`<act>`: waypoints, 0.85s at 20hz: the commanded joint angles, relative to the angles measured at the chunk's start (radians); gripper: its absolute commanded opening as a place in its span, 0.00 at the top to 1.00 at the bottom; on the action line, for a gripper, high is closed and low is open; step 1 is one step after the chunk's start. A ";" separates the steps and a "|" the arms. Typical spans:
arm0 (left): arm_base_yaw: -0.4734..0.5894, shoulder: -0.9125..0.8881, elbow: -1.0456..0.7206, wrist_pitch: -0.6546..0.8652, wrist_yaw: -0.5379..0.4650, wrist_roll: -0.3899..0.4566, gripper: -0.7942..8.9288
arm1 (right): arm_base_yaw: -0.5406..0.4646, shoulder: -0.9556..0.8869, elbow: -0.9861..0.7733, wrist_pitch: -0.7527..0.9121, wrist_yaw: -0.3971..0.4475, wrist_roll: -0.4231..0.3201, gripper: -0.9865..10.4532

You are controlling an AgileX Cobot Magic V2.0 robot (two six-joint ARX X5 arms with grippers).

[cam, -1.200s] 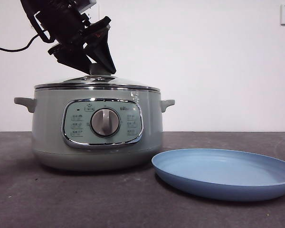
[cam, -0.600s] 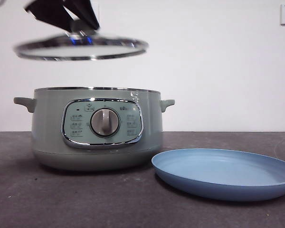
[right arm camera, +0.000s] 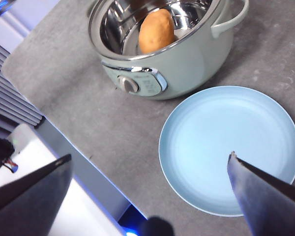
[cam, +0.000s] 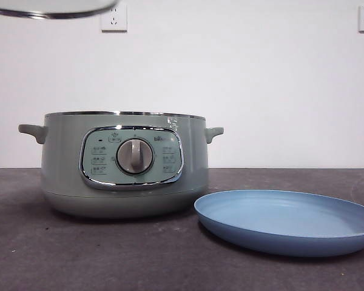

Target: Take the potato out from the steamer,put the potato on the plate,close the lid

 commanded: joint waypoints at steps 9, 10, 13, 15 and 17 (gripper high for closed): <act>0.020 -0.121 0.003 -0.120 -0.018 0.004 0.93 | 0.070 0.104 0.005 0.171 -0.002 0.123 0.39; 0.020 -0.125 0.003 -0.129 -0.018 0.004 0.93 | 0.086 0.121 0.010 0.192 0.000 0.133 0.39; 0.020 -0.141 0.003 -0.156 -0.018 0.005 0.93 | 0.150 0.195 0.046 0.252 0.016 0.159 0.39; 0.020 -0.143 0.003 -0.170 -0.018 0.004 0.93 | 0.192 0.254 0.086 0.278 0.063 0.165 0.39; 0.020 -0.154 0.003 -0.188 -0.019 0.004 0.93 | 0.231 0.325 0.143 0.289 0.110 0.164 0.39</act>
